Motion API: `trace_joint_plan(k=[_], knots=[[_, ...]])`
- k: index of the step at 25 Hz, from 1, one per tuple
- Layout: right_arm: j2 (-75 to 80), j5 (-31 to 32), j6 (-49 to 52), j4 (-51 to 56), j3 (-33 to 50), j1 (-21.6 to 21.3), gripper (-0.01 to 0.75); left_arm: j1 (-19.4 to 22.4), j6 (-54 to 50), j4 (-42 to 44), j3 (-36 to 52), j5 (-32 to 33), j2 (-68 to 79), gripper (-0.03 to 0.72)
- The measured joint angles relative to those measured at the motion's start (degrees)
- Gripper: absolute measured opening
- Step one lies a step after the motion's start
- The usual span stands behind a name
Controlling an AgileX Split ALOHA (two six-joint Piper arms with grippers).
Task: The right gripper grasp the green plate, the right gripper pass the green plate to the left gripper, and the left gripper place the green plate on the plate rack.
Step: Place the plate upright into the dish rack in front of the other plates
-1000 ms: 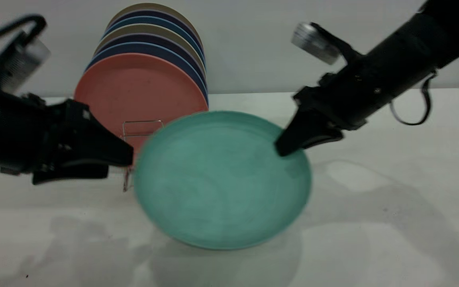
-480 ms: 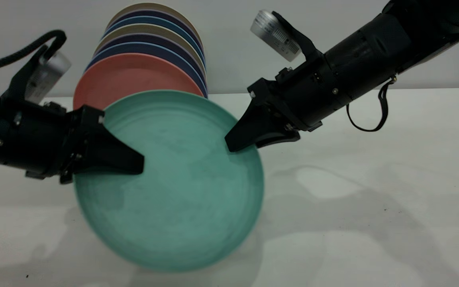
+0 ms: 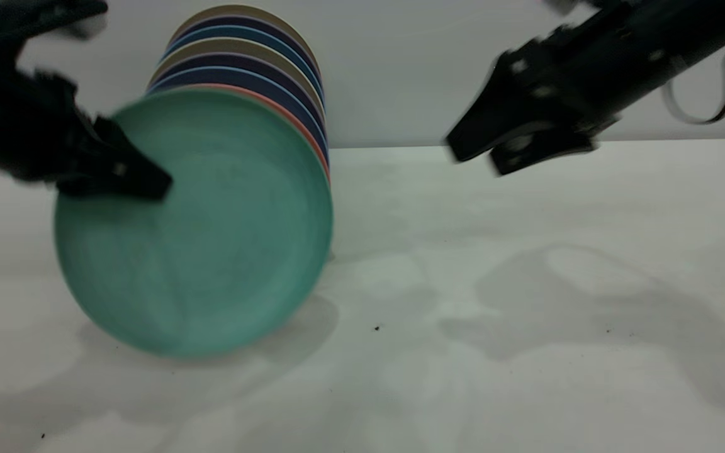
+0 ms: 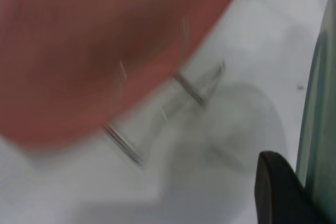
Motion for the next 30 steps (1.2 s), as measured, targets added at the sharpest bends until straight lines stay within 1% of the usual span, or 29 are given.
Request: trace_joint_plan(k=[4,7,11,18,24,30], knots=[[-0.7,-0.15,1.95,-3.68,0.0,-3.57,0.642,0.0,14.82,10.91,-4.65,3.86,-2.37,0.141],[-0.7,-0.29,2.98,-6.01,0.0,-5.41,0.586,0.0,18.84,14.09,-8.04,5.99,-2.87,0.141],[-0.7,-0.35,4.24,-9.19,0.05,-6.46,0.559,0.0,19.22,15.1,-11.92,5.93,-2.98,0.141],[-0.7,-1.69,4.8,-11.2,0.05,-6.51,0.554,0.0,19.22,20.07,-16.52,3.96,-2.98,0.141],[-0.7,-2.81,4.86,-11.2,0.05,-6.51,0.554,0.0,19.22,20.95,-17.04,1.78,-2.98,0.141],[-0.7,-2.88,5.0,-11.23,0.05,-6.51,0.554,0.0,19.22,20.95,-17.04,1.62,-1.01,0.141]])
